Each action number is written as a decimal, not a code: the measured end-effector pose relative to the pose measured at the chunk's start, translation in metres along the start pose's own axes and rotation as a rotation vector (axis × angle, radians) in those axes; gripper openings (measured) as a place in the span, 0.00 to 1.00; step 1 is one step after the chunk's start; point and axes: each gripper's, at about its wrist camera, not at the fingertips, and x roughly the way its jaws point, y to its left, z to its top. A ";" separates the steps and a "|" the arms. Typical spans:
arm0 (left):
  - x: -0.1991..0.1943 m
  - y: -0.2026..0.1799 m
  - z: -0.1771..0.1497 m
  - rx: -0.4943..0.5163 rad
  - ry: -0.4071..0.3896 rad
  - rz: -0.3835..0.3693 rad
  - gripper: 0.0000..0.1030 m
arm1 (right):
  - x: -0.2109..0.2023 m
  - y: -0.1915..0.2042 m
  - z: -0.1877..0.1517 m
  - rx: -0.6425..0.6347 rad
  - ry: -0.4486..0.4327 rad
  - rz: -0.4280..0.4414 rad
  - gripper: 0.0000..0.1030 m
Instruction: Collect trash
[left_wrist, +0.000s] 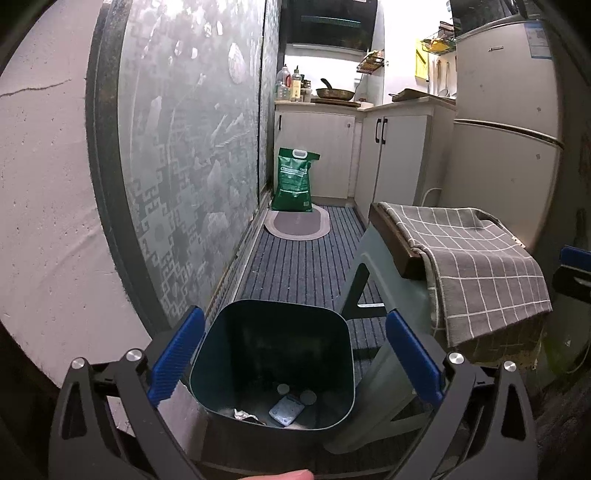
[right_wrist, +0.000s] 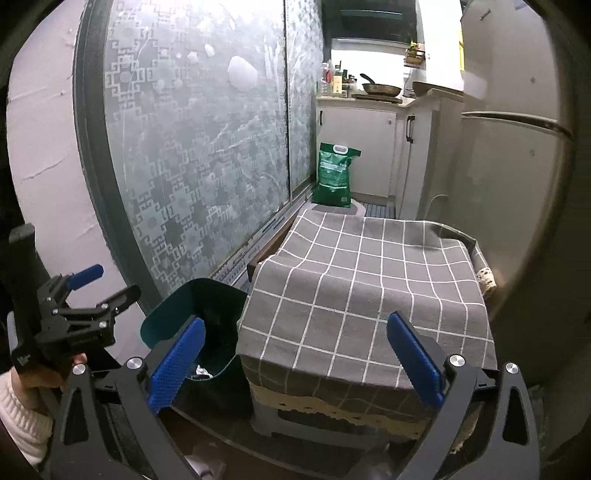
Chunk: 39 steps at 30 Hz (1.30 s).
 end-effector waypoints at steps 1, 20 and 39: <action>0.000 0.000 0.000 -0.004 0.003 0.000 0.97 | 0.000 0.000 0.000 -0.001 0.003 0.000 0.97; 0.001 0.000 0.000 -0.013 0.005 0.023 0.97 | 0.006 0.004 -0.004 -0.014 0.034 0.006 0.97; 0.000 -0.002 0.000 -0.006 0.001 0.022 0.97 | 0.005 0.005 -0.004 -0.015 0.034 0.005 0.97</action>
